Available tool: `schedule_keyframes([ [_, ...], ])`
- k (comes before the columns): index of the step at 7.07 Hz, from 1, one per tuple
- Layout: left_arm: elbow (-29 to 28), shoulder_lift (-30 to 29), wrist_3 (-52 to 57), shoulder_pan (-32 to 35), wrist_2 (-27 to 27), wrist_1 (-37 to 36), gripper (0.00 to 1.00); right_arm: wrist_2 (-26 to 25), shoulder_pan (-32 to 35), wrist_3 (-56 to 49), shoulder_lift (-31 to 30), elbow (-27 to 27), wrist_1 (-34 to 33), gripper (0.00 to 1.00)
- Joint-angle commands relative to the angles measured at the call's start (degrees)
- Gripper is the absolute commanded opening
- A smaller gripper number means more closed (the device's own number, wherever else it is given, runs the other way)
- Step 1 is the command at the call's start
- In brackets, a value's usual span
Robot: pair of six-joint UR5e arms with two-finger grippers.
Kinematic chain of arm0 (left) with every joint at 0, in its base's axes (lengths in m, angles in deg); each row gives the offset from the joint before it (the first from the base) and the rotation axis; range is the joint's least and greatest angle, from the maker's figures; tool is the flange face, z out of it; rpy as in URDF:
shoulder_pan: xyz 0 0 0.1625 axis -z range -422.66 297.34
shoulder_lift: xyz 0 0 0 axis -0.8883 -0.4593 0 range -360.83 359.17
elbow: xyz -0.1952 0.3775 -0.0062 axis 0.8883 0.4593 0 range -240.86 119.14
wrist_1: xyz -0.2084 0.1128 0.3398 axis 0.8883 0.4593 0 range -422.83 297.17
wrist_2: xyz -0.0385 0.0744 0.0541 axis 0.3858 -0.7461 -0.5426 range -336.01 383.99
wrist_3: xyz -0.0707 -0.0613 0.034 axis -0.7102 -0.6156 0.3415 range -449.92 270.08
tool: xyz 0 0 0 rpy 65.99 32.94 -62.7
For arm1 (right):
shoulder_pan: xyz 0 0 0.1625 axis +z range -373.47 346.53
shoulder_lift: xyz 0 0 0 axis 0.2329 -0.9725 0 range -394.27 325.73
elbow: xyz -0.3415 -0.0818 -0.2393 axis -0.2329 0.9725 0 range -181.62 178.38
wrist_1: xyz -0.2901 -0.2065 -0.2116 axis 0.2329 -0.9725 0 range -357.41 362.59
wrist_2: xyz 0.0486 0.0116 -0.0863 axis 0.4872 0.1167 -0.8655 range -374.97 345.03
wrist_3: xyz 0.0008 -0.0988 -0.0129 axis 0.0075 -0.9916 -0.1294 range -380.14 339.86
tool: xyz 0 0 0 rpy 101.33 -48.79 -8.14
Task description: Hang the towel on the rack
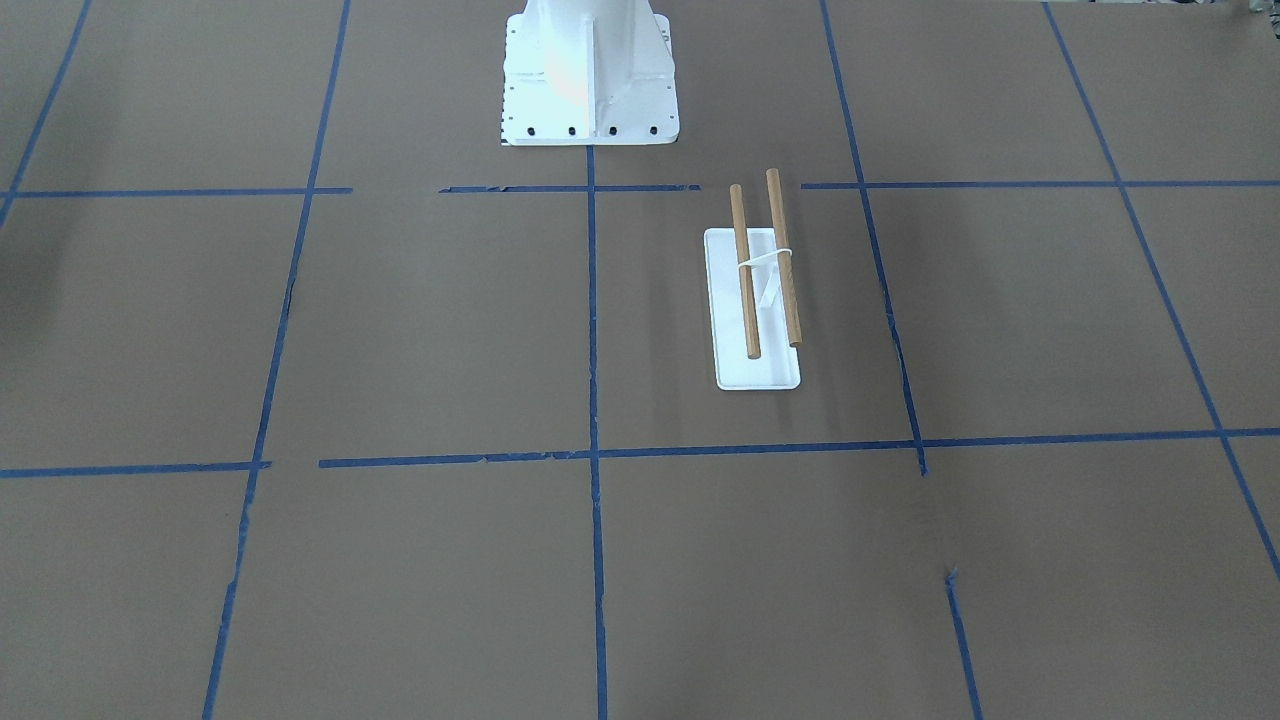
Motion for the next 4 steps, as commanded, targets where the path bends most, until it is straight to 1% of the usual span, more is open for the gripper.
schedule_keyframes([
  [1,0.1,0.0,0.0,0.0,0.0,0.0,1.00,-3.0,-3.1,-0.4,0.3,6.2,5.6,0.91],
  [2,0.1,0.0,0.0,0.0,0.0,0.0,1.00,-3.1,-3.7,-0.5,0.4,6.4,5.8,0.73],
  [3,0.2,0.0,0.0,0.0,0.0,0.0,1.00,-3.2,-4.2,-0.5,0.3,6.5,5.8,0.44],
  [4,0.2,0.0,0.0,0.0,0.0,0.0,1.00,-3.4,-4.3,-2.2,0.3,6.5,5.7,0.28],
])
